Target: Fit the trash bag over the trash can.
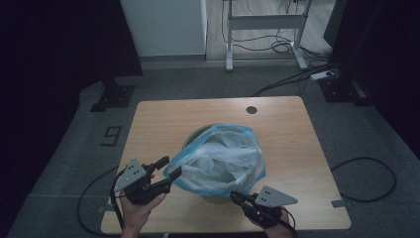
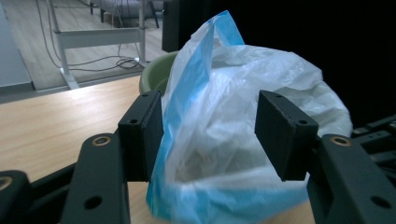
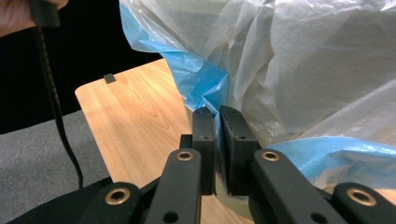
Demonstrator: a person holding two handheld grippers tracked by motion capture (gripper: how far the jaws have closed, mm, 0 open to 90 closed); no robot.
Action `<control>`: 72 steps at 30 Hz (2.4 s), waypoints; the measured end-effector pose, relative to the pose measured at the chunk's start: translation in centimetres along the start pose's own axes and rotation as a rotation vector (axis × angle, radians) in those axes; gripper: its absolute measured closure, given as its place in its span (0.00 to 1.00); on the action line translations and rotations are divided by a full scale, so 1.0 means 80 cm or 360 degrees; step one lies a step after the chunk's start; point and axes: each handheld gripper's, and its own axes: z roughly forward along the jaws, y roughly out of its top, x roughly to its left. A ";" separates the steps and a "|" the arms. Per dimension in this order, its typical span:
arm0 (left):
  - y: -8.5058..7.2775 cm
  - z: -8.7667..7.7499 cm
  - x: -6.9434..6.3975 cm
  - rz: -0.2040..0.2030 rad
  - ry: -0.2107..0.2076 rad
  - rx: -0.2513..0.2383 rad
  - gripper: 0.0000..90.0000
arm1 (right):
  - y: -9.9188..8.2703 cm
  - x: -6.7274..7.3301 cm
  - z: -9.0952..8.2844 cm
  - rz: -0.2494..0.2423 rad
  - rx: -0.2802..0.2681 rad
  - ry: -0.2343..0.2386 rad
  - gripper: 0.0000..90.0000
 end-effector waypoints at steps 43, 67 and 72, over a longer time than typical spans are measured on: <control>-0.001 0.049 0.035 -0.0100 0.0010 -0.0058 1.00 | 0.098 -0.082 -0.048 -0.0053 -0.0243 -0.0261 0.48; -0.003 0.059 0.037 -0.0105 -0.0014 -0.0066 1.00 | 0.112 -0.166 0.002 0.0059 -0.0188 -0.0361 0.51; -0.003 0.063 0.042 -0.0130 -0.0014 -0.0068 1.00 | 0.105 -0.169 0.001 0.0092 -0.0170 -0.0361 0.53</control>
